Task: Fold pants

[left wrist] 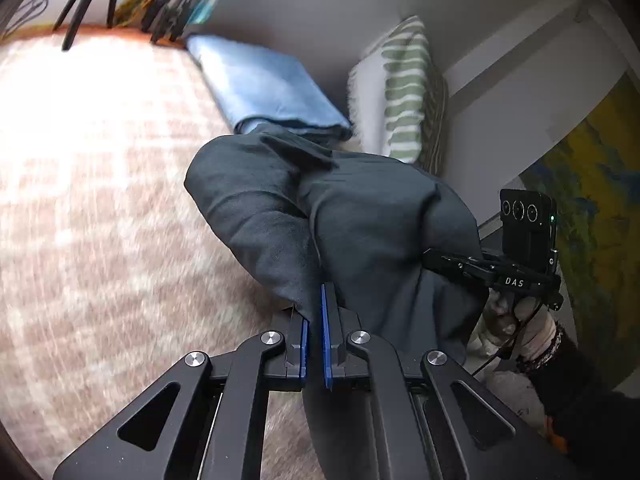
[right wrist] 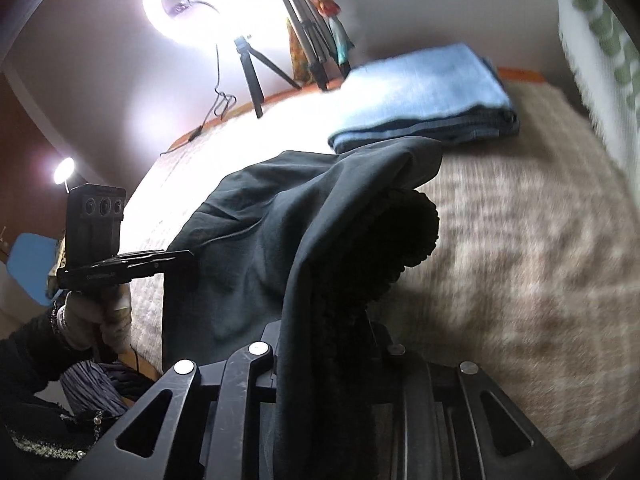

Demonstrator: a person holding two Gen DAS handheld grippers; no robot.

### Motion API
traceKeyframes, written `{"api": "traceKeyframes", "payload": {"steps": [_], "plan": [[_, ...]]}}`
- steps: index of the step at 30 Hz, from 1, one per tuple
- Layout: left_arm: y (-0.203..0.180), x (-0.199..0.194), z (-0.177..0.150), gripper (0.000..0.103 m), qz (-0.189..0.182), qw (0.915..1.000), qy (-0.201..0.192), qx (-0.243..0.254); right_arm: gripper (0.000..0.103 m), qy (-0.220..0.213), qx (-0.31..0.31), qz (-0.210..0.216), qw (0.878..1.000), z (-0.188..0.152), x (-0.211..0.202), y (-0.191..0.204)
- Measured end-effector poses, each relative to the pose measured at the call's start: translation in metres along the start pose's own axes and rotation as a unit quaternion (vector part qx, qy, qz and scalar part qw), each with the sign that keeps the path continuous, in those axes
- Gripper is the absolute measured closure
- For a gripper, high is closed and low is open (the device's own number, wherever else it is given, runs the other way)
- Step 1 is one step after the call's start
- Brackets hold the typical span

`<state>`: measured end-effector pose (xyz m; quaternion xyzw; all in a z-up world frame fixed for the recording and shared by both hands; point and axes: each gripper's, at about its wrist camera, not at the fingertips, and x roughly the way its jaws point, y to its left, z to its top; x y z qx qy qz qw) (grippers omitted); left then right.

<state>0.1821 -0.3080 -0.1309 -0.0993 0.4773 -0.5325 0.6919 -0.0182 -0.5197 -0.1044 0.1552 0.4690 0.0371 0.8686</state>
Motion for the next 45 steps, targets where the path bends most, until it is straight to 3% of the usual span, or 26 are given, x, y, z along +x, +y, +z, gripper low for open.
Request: {"api": "traceKeyframes", "payload": {"steps": [6,12,19,24,34,41,43,45], "plan": [[-0.011,-0.002,0.045,0.099,-0.003,0.9993,-0.024,0.028,0.081,-0.037,-0.028,-0.035,0.998,0.038,-0.018,0.004],[-0.024,0.008,0.109,0.099,0.007,0.996,-0.053,0.072,0.081,-0.072,-0.052,-0.072,0.993,0.102,-0.027,-0.005],[-0.02,0.026,0.175,0.099,0.023,0.9914,-0.083,0.099,0.081,-0.094,-0.07,-0.113,0.987,0.182,-0.01,-0.025],[-0.008,0.038,0.21,0.099,0.033,0.9899,-0.095,0.099,0.081,-0.103,-0.067,-0.12,0.985,0.219,0.004,-0.042],[0.019,0.059,0.241,0.1,0.053,0.9886,-0.105,0.094,0.081,-0.087,-0.083,-0.139,0.983,0.266,0.049,-0.057],[0.034,0.077,0.246,0.101,0.083,0.9874,-0.096,0.094,0.08,-0.04,-0.089,-0.161,0.982,0.28,0.095,-0.082],[0.035,0.079,0.243,0.101,0.087,0.9874,-0.088,0.098,0.07,-0.01,-0.077,-0.18,0.981,0.281,0.11,-0.097],[0.034,0.079,0.238,0.101,0.1,0.9844,-0.087,0.116,0.058,0.006,-0.072,-0.239,0.968,0.279,0.119,-0.112]]}}
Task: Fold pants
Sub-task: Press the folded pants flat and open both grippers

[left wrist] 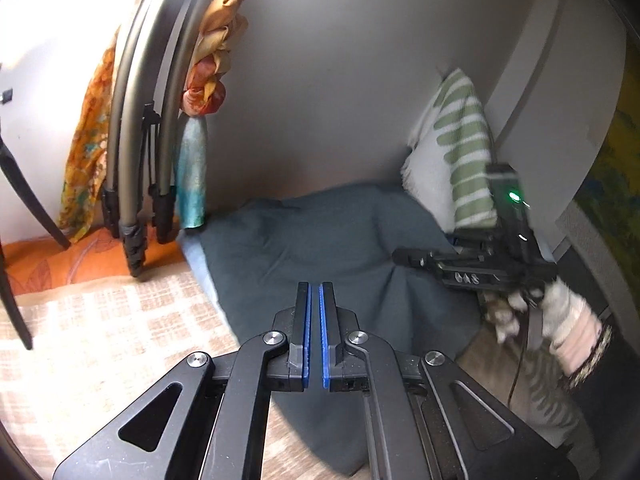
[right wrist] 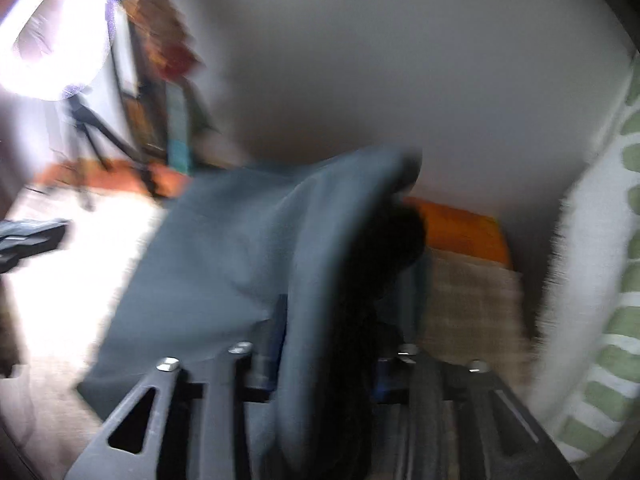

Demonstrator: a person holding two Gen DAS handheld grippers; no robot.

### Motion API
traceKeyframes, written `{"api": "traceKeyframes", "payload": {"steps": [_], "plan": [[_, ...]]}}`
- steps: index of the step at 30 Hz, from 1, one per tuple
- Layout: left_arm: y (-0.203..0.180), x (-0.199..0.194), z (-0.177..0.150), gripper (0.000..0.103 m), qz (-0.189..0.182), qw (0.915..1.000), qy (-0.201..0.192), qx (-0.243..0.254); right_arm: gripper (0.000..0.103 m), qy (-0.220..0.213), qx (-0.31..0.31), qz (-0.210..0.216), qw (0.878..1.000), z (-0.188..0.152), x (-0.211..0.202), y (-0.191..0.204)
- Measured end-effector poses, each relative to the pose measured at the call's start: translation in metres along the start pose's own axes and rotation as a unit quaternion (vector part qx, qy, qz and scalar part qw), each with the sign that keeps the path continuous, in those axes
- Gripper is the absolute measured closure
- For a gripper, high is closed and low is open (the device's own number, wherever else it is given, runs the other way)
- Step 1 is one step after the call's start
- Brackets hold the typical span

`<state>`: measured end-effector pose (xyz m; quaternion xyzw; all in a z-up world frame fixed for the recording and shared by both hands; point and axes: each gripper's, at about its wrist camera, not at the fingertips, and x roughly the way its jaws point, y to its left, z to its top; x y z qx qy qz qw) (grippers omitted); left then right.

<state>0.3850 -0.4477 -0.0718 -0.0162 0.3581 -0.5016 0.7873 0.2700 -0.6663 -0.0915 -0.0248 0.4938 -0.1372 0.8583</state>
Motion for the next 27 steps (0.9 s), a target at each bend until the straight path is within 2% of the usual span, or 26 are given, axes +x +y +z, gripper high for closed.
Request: {"api": "traceKeyframes", "payload": {"steps": [2,3,5,11,13,14,15,16,18,23,25,27], "plan": [[-0.001,-0.002,-0.004,0.101,-0.001,0.9999,0.008,0.009,0.05,0.01,0.013,-0.058,0.998,-0.003,0.007,-0.011],[-0.002,-0.002,-0.005,0.101,0.003,0.9999,0.011,0.012,0.048,0.009,0.026,-0.063,0.998,-0.005,0.006,-0.017],[-0.004,-0.006,-0.007,0.1,0.013,0.9996,0.014,0.019,0.047,-0.006,0.053,-0.052,0.997,-0.01,-0.004,-0.025],[-0.016,-0.022,-0.014,0.094,0.028,0.999,0.018,0.031,0.046,-0.036,0.067,-0.036,0.996,-0.026,-0.033,-0.017],[-0.022,-0.029,-0.017,0.093,0.033,0.9986,0.019,0.036,0.03,-0.046,0.069,-0.037,0.996,-0.028,-0.043,-0.009],[-0.026,-0.034,-0.018,0.092,0.038,0.9983,0.018,0.041,0.027,-0.056,0.068,-0.036,0.995,-0.03,-0.05,-0.005],[-0.03,-0.04,-0.02,0.084,0.044,0.9978,0.016,0.048,0.025,-0.068,0.069,-0.035,0.995,-0.034,-0.059,0.0],[-0.033,-0.044,-0.022,0.061,0.051,0.9973,0.014,0.051,0.025,-0.072,0.07,-0.034,0.994,-0.035,-0.067,0.004],[-0.04,-0.057,-0.025,0.031,0.068,0.9961,0.001,0.056,0.022,-0.082,0.075,-0.029,0.993,-0.041,-0.08,0.01],[-0.058,-0.087,-0.034,0.031,0.081,0.9944,-0.017,0.065,0.017,-0.105,0.086,-0.038,0.99,-0.058,-0.114,0.027],[-0.067,-0.1,-0.037,0.03,0.082,0.9938,-0.024,0.071,0.012,-0.115,0.09,-0.042,0.988,-0.065,-0.128,0.034],[-0.079,-0.115,-0.042,0.025,0.081,0.9931,-0.033,0.078,0.009,-0.126,0.096,-0.052,0.986,-0.073,-0.144,0.04]]}}
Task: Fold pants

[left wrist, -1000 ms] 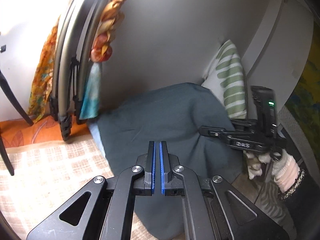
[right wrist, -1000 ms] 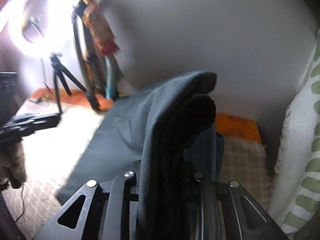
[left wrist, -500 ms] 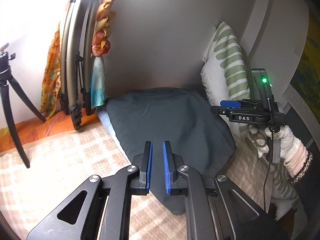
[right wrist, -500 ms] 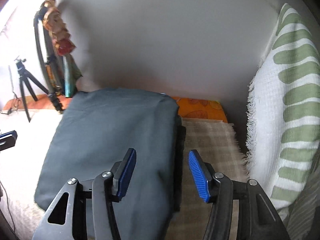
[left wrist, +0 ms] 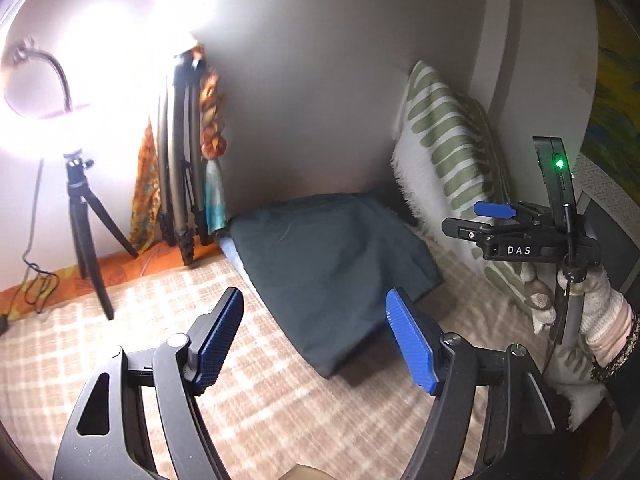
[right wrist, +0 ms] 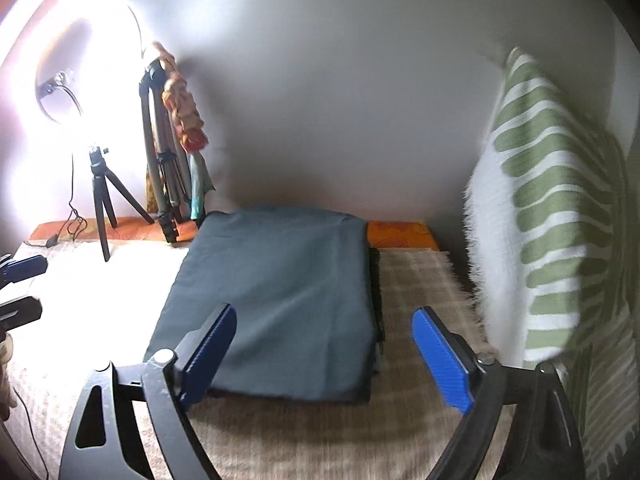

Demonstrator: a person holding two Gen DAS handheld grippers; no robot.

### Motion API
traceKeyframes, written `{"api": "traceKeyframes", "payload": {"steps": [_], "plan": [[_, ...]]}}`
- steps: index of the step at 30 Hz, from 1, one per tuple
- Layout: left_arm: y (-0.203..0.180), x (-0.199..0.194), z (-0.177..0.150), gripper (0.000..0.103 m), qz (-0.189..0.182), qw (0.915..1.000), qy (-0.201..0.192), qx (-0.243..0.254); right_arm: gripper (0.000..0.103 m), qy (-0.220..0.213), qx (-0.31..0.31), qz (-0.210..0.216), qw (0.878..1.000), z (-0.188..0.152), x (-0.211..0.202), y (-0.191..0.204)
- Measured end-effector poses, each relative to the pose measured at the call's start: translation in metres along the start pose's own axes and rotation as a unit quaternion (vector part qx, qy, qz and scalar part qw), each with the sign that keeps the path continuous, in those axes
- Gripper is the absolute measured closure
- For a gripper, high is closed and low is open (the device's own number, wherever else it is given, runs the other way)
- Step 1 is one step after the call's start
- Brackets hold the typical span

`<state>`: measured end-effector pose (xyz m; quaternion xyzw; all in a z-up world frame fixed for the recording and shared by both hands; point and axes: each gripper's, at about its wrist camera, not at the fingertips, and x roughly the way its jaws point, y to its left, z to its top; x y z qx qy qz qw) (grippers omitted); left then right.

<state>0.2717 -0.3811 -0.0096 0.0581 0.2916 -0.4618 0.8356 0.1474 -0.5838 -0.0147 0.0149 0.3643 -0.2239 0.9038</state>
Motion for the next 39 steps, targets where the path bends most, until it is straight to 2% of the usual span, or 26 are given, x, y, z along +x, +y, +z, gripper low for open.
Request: {"api": "traceKeyframes", "payload": {"steps": [2,4,8,12,17,26,32,33,39], "plan": [[-0.009,-0.017,-0.003,0.021,0.002,0.9999,-0.01,0.003,0.008,-0.011,0.011,0.003,1.0,-0.004,-0.018,0.002],[-0.016,-0.028,-0.005,0.021,0.004,0.9999,-0.014,0.007,0.0,-0.019,0.02,0.002,1.0,-0.009,-0.033,0.004],[-0.031,-0.052,-0.013,0.021,0.009,0.9997,-0.015,0.013,0.0,-0.032,0.002,-0.024,0.999,-0.02,-0.062,0.019],[-0.035,-0.071,-0.026,0.02,0.005,0.9998,-0.019,0.003,0.0,-0.04,-0.001,-0.03,0.999,-0.036,-0.089,0.034],[-0.037,-0.091,-0.045,0.02,0.006,0.9999,-0.01,-0.008,0.0,-0.046,0.02,-0.031,0.998,-0.059,-0.12,0.047],[-0.04,-0.146,-0.076,0.02,0.02,0.9994,-0.019,-0.021,0.0,-0.061,0.051,-0.042,0.996,-0.094,-0.176,0.074],[-0.046,-0.174,-0.1,0.018,0.036,0.9988,-0.024,-0.026,0.0,-0.068,0.065,-0.039,0.995,-0.12,-0.199,0.089],[-0.047,-0.175,-0.103,0.013,0.037,0.9988,-0.023,-0.024,0.0,-0.069,0.067,-0.04,0.995,-0.125,-0.202,0.091],[-0.056,-0.184,-0.121,0.013,0.046,0.9985,-0.024,-0.018,0.0,-0.077,0.084,-0.047,0.992,-0.145,-0.217,0.097]]}}
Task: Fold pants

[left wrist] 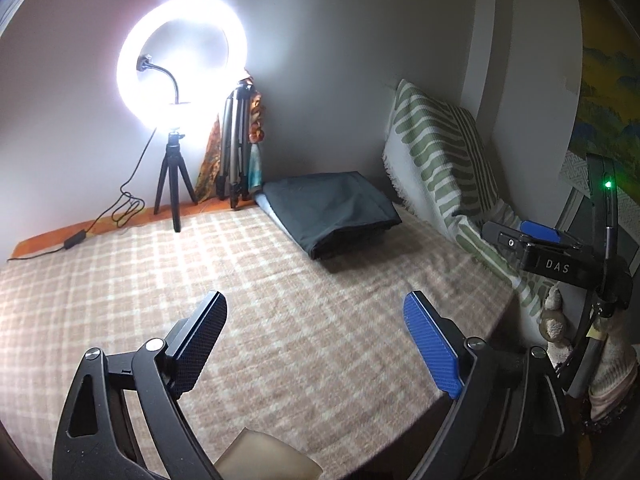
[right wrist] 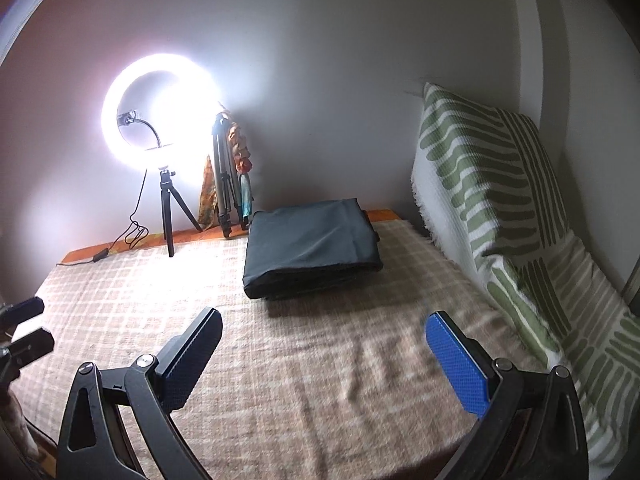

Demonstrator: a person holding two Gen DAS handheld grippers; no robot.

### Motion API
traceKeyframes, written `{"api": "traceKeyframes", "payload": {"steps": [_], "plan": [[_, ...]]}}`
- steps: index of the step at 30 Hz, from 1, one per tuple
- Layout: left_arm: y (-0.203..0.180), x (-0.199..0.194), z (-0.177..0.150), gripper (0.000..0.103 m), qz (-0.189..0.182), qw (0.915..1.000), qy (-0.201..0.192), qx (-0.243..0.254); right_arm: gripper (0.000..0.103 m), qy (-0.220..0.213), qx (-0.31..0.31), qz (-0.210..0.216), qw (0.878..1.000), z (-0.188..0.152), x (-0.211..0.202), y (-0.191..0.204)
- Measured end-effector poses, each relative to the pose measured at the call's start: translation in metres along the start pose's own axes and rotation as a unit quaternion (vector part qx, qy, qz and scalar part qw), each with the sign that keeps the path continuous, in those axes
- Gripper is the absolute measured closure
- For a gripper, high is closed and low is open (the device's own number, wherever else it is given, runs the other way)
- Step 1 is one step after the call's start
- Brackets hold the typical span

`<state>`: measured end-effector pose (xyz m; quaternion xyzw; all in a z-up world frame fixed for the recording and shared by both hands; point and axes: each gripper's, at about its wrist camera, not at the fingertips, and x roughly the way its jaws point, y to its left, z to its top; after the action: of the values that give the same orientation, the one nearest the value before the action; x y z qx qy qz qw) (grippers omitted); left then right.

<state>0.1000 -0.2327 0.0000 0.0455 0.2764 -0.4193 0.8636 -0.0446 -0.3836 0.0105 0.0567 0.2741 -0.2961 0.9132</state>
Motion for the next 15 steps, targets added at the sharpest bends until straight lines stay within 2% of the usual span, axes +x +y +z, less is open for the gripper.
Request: {"api": "traceKeyframes", "payload": {"steps": [4,6,10,15], "plan": [[-0.003,-0.003,-0.006,0.003,-0.002,1.0,-0.003,-0.009,0.0,-0.001,0.005,-0.004,1.0,-0.008,-0.006,-0.001],[-0.004,-0.005,-0.008,0.002,-0.002,0.9999,-0.006,-0.009,0.0,-0.009,0.008,-0.015,1.0,-0.012,-0.012,-0.001],[-0.009,-0.006,-0.011,0.002,0.006,1.0,-0.003,0.005,0.0,-0.008,0.024,-0.009,1.0,-0.015,-0.014,-0.004],[-0.017,-0.01,-0.014,0.001,0.028,0.9991,-0.007,0.031,0.0,-0.018,0.035,-0.015,0.999,-0.017,-0.018,-0.004]]}}
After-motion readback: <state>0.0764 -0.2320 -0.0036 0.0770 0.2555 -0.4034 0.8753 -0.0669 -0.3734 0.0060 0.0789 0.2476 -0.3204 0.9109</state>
